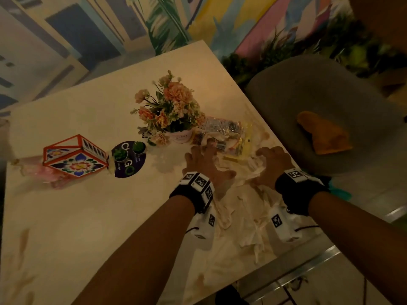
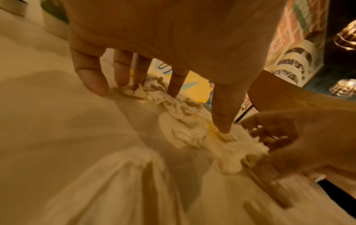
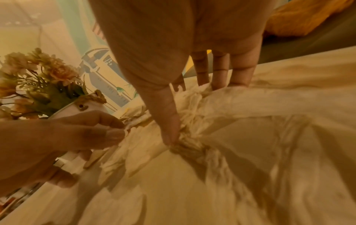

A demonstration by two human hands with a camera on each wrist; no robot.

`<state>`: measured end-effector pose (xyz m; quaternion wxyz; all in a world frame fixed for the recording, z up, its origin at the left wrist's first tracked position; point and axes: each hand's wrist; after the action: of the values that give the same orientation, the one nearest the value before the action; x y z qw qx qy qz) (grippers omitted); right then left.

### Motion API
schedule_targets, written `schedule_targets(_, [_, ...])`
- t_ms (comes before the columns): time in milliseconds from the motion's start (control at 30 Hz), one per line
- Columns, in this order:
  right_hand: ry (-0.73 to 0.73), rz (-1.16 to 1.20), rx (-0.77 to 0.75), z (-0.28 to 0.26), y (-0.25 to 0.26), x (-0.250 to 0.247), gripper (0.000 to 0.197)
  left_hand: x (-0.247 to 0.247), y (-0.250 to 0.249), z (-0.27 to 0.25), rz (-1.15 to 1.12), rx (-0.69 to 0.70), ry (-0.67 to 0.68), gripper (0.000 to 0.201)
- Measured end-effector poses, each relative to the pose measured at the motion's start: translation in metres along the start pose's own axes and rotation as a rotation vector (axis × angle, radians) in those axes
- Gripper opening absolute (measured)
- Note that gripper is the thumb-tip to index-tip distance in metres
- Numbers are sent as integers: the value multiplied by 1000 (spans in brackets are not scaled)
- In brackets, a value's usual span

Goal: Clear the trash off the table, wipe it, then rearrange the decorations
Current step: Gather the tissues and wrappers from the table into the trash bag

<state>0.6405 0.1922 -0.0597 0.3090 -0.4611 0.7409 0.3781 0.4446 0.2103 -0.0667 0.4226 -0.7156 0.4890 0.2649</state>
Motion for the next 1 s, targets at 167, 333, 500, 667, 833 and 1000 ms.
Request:
schedule_targets(167, [-6,34,-39,-1,7,5,64,13,-1,-5,157,89,-2,87])
schedule_targets(333, [-11,25,-88,-3,10,9,36,11,1,-5,141,135,-33,44])
schedule_targets(500, [-82,124,-86,-12,15,3,36,5,18,-6,10,120,-36,41])
schedule_targets(667, [-220,147,-151,-26,27,-21,32,-2,35,-10,-210,63,-138,21])
schedule_targets(833, [-351,221,-263,-40,44,-47,29,-4,55,-21,-340,-13,-200,30])
schedule_targets(1000, [-310,299,-314,-46,63,-53,24,-3,66,-37,-245,248,-176,18])
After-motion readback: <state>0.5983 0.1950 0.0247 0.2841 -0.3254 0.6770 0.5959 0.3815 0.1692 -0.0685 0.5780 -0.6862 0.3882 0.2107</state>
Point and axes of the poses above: each hand's wrist, its own z-axis towards the middle knuckle, its own x-axis out of the palm, y = z × x, and after that the axes turned 1 degree about -x, right-handed
